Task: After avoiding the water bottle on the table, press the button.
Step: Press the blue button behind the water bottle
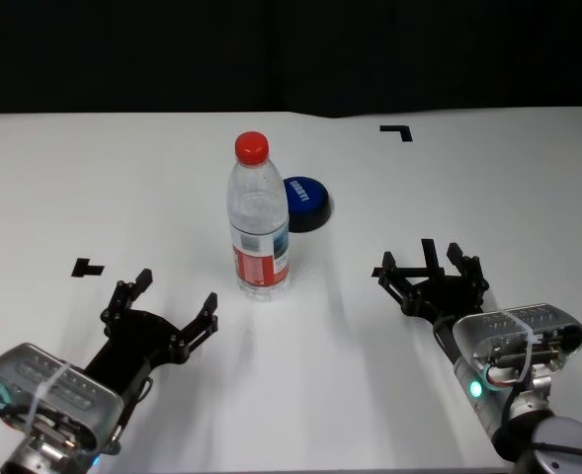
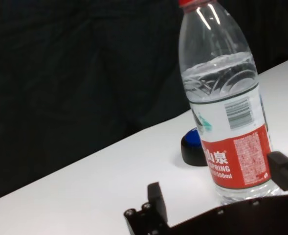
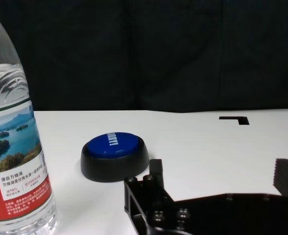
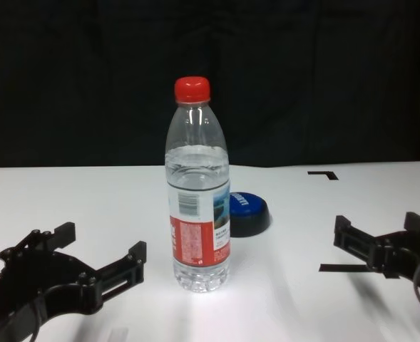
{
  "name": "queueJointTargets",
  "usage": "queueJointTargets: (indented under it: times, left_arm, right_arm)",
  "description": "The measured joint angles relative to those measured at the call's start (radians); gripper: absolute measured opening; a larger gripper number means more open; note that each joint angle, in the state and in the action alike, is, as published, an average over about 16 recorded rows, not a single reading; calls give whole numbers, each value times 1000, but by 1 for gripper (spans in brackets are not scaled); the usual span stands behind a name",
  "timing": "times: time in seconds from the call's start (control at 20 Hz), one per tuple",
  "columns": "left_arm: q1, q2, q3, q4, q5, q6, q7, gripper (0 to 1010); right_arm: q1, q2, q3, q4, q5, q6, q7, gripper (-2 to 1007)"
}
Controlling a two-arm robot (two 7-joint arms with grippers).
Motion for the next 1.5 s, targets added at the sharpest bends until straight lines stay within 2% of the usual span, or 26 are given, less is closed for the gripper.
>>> queueJointTargets:
  times: [1.2, 1.5]
  left_arm:
    - [0, 0, 0, 0, 0, 0, 0, 1003]
    - [0, 0, 0, 0, 0, 0, 0, 1003]
  right_arm:
    - [0, 0, 0, 0, 0, 0, 0, 1003]
    - [12, -5, 0, 15, 5, 1, 18, 1003]
